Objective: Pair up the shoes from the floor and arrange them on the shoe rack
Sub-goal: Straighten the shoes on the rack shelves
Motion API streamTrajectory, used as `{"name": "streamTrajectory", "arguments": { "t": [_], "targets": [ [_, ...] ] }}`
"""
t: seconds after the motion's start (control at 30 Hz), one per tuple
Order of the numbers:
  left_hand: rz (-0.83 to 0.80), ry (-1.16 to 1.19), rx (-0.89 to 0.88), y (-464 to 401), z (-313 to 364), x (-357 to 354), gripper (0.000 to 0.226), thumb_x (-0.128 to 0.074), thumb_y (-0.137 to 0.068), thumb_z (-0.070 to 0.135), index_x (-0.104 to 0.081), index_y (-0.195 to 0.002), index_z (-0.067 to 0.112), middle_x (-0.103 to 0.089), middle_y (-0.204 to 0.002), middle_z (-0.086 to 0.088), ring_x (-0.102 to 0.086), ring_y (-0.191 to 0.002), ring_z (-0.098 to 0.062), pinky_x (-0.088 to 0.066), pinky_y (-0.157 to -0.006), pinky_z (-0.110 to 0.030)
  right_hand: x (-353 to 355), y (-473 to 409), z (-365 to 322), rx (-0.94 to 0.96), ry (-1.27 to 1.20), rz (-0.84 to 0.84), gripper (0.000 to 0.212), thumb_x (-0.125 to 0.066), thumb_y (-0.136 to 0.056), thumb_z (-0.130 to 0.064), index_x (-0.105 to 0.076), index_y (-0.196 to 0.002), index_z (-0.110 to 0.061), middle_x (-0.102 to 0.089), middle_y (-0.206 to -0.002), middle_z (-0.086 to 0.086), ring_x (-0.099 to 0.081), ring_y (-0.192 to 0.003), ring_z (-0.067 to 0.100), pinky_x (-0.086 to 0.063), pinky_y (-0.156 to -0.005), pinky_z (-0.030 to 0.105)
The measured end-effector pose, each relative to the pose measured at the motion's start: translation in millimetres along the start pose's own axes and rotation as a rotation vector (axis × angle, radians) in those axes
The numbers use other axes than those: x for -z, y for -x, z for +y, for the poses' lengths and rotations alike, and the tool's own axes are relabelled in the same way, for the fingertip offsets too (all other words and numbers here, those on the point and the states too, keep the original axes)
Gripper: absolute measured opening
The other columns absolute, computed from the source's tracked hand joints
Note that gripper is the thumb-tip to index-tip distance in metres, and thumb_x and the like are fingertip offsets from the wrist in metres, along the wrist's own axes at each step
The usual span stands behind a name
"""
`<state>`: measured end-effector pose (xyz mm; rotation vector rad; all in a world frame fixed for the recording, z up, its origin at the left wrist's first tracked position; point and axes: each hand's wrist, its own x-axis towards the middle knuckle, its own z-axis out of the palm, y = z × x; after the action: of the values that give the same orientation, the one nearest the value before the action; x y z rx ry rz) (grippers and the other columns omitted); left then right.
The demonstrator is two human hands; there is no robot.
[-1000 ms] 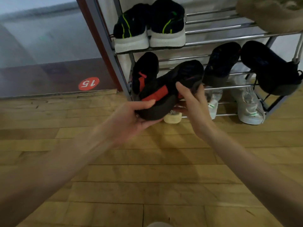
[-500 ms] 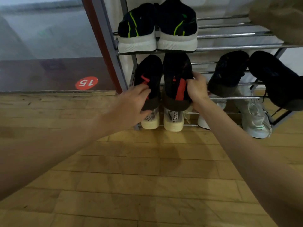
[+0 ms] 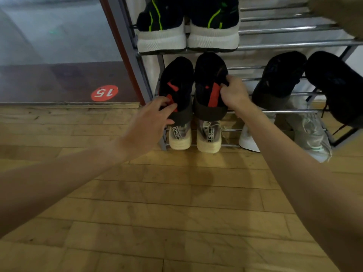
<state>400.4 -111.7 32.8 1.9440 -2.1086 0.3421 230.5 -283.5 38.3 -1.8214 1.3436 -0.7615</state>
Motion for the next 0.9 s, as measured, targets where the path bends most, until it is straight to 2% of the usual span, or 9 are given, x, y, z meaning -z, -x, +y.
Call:
{"name": "streamTrajectory", "arguments": {
  "t": [0.1,0.23,0.47,0.53,0.6,0.67,0.7,0.8,0.9],
  "targets": [
    [0.029,0.039,0.024,-1,2,-3,0.046,-0.067,-0.084,0.006,-0.057,-0.129,0.004,-0.055,-0.127,-0.017,-0.059,-0.112,-0.033,-0.052,-0.093,-0.041,1,-2,-2,0.033,0.020,-0.030,0.040,-0.038,-0.099,-0.010,-0.046,-0.138,-0.006,-0.055,-0.134,0.018,-0.049,-0.126,0.033,-0.041,-0.101,0.036],
    [0.069,0.104,0.046,0,4,-4,0.044,-0.062,-0.088,0.009,-0.055,-0.131,0.005,-0.053,-0.130,-0.016,-0.056,-0.116,-0.031,-0.050,-0.097,-0.041,3,-6,5,0.043,0.104,-0.059,0.044,-0.037,-0.102,-0.017,-0.039,-0.144,-0.008,-0.050,-0.140,0.019,-0.043,-0.131,0.036,-0.036,-0.109,0.041],
    [0.088,0.115,0.040,-3,7,-7,0.046,-0.062,-0.087,0.006,-0.052,-0.132,0.001,-0.052,-0.130,-0.021,-0.054,-0.118,-0.036,-0.047,-0.100,-0.044,4,-1,9,0.052,0.032,-0.080,0.040,-0.033,-0.104,-0.025,-0.046,-0.137,-0.008,-0.056,-0.132,0.016,-0.049,-0.126,0.032,-0.038,-0.107,0.044],
    [0.133,0.052,0.064,3,13,-8,0.051,-0.061,-0.087,0.011,-0.046,-0.135,0.003,-0.048,-0.133,-0.021,-0.050,-0.121,-0.036,-0.044,-0.103,-0.046,-2,12,9,0.099,-0.011,0.071,0.040,-0.030,-0.104,-0.029,-0.048,-0.135,-0.009,-0.056,-0.130,0.016,-0.050,-0.124,0.032,-0.039,-0.105,0.042],
    [0.215,0.018,0.022,17,20,-11,0.047,-0.057,-0.087,0.013,-0.044,-0.131,0.004,-0.049,-0.128,-0.022,-0.049,-0.116,-0.033,-0.042,-0.099,-0.043,-11,43,15,0.247,-0.114,0.400,0.035,-0.036,-0.102,-0.021,-0.051,-0.130,-0.005,-0.055,-0.124,0.015,-0.052,-0.116,0.028,-0.042,-0.099,0.036],
    [0.196,0.004,-0.151,38,25,-22,0.037,-0.053,-0.086,0.012,-0.047,-0.121,0.006,-0.054,-0.117,-0.022,-0.050,-0.105,-0.030,-0.044,-0.088,-0.041,-21,89,30,0.491,-0.197,0.668,0.021,-0.044,-0.093,-0.001,-0.055,-0.109,0.006,-0.055,-0.102,0.019,-0.054,-0.092,0.029,-0.046,-0.080,0.034],
    [0.129,0.002,-0.216,47,24,-31,0.033,-0.054,-0.086,0.012,-0.049,-0.118,0.006,-0.056,-0.114,-0.020,-0.052,-0.101,-0.029,-0.046,-0.084,-0.041,-27,110,44,0.595,-0.181,0.675,0.015,-0.045,-0.088,0.007,-0.055,-0.099,0.010,-0.053,-0.093,0.021,-0.051,-0.082,0.029,-0.044,-0.071,0.033],
    [-0.132,-0.011,-0.178,52,22,-54,0.035,-0.058,-0.087,0.012,-0.052,-0.121,0.005,-0.054,-0.121,-0.015,-0.057,-0.105,-0.029,-0.053,-0.082,-0.044,-50,134,94,0.618,0.095,0.378,0.016,-0.050,-0.082,0.004,-0.057,-0.096,0.007,-0.052,-0.095,0.021,-0.050,-0.082,0.026,-0.043,-0.065,0.027],
    [-0.327,-0.040,-0.034,37,23,-76,0.057,-0.058,-0.090,0.015,-0.034,-0.141,0.007,-0.038,-0.141,-0.013,-0.043,-0.128,-0.029,-0.043,-0.100,-0.041,-66,123,125,0.366,0.311,0.101,0.051,-0.057,-0.080,-0.002,-0.047,-0.130,-0.003,-0.046,-0.116,0.021,-0.047,-0.105,0.032,-0.051,-0.083,0.039]
  ]
}}
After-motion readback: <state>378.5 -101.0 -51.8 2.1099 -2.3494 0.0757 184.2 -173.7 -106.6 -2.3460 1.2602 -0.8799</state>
